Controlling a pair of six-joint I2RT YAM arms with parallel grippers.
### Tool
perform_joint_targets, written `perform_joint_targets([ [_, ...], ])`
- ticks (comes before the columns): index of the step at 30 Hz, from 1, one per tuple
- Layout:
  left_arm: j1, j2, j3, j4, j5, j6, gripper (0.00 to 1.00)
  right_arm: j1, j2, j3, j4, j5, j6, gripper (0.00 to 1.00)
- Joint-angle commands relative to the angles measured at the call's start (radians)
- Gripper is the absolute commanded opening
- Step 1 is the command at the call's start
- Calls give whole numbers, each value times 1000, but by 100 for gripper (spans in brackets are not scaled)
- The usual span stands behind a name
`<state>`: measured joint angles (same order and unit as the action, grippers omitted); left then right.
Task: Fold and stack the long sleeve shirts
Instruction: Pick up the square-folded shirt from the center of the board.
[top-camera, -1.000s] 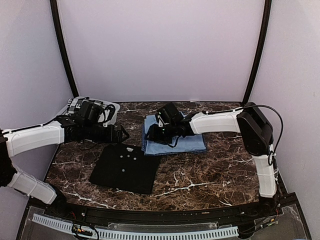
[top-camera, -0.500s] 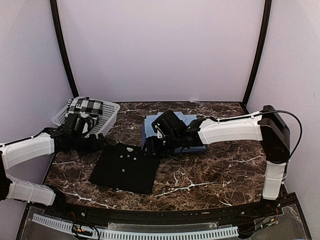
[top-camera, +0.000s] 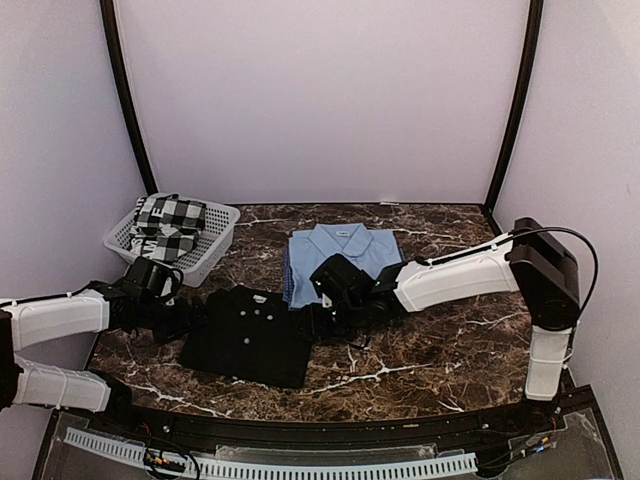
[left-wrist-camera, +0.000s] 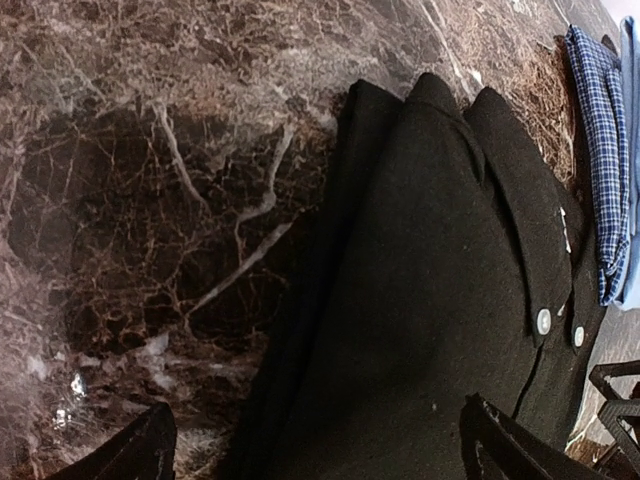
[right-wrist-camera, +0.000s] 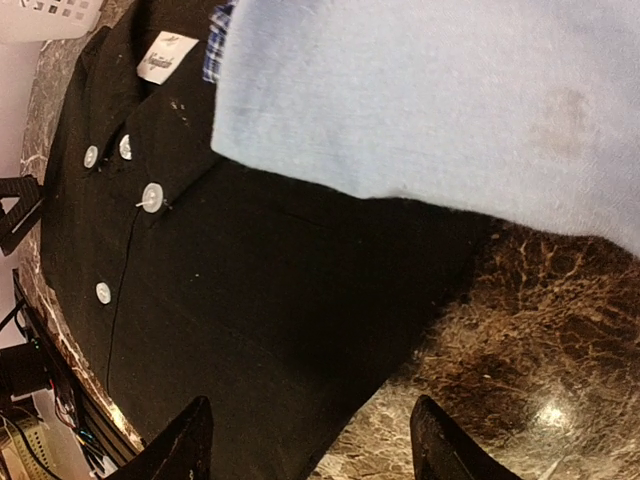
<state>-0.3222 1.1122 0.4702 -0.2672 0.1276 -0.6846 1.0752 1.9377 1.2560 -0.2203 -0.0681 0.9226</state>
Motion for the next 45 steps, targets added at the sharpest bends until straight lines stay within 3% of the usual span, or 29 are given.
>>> perform_joint_targets([
  [1,9,-3,-48,67,51,-36,97,9,32,-32,66,-28,49,64],
  [7,9,12,-95,114,94,-65,91,11,63,-41,99,-47,55,63],
  [11,9,24,-124,153,138,-103,80,19,105,-7,108,-69,49,63],
  [19,9,-12,-154,154,173,-141,42,36,159,57,120,-97,35,57],
  [25,9,-100,-162,117,195,-172,13,39,176,111,106,-97,4,38],
  [29,9,-165,-139,44,186,-167,1,42,196,170,84,-94,-29,21],
  [34,9,-260,-113,-44,175,-190,0,51,222,266,35,-95,-74,1],
  [45,8,-384,31,-204,125,-159,0,67,260,512,-78,-114,-169,0],
])
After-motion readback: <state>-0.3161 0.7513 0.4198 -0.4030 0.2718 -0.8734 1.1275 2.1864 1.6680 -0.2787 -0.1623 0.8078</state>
